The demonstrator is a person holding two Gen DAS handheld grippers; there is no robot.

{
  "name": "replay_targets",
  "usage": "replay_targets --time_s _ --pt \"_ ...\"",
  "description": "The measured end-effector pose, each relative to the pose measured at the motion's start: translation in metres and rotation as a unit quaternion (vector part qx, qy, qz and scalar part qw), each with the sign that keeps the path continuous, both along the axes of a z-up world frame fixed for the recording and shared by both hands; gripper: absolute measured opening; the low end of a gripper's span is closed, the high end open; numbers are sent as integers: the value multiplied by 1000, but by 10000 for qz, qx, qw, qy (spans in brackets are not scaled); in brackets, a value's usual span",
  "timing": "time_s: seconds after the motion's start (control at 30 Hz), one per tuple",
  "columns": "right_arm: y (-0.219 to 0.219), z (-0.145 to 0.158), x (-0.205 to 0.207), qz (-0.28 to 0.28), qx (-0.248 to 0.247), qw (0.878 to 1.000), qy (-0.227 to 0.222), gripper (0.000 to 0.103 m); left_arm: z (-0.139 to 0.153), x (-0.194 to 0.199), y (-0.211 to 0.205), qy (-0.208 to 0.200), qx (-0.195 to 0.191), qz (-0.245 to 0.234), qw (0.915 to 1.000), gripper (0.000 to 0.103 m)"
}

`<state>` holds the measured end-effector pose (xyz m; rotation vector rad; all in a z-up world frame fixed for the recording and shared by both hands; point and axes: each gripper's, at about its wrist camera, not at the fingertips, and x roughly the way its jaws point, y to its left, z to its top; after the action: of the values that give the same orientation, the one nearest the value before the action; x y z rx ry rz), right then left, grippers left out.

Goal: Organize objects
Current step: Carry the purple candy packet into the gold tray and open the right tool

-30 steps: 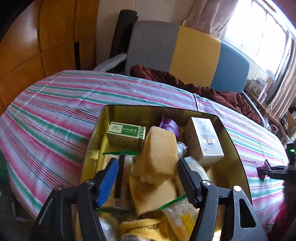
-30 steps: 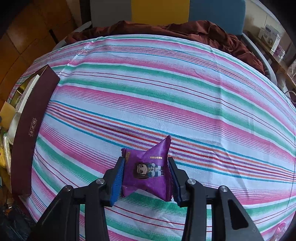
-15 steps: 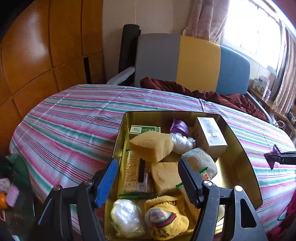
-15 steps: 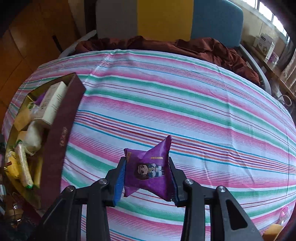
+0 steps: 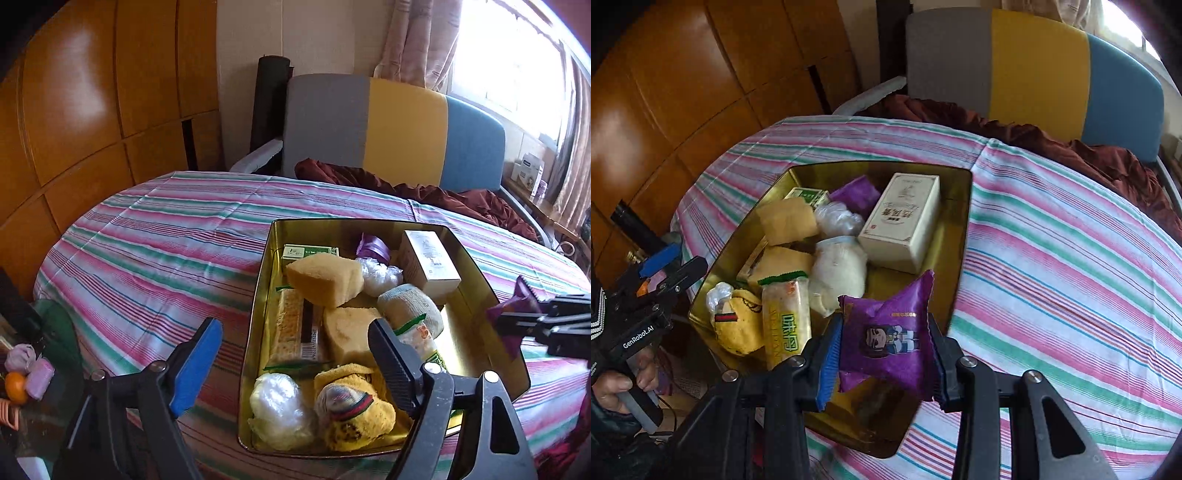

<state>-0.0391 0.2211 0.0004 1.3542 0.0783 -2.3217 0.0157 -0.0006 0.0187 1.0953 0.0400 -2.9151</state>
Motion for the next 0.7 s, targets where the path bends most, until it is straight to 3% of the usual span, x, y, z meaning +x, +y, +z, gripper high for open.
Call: replay_targets --time_s 0.13,0.33,0.57,0.7 --pt "-22 -15 1 -34 412 9991 14 43 -1 3 -2 4 10 42 10000 89" --pt "-37 -27 1 -41 410 9991 -79 46 0 5 -1 9 -29 24 10000 102" --pt "-33 -28 4 -305 274 9992 -1 48 -2 10 2 -47 -52 55 10000 103" --pt "-25 -19 12 -670 215 9972 270 48 -2 11 1 -69 62 83 9999 103"
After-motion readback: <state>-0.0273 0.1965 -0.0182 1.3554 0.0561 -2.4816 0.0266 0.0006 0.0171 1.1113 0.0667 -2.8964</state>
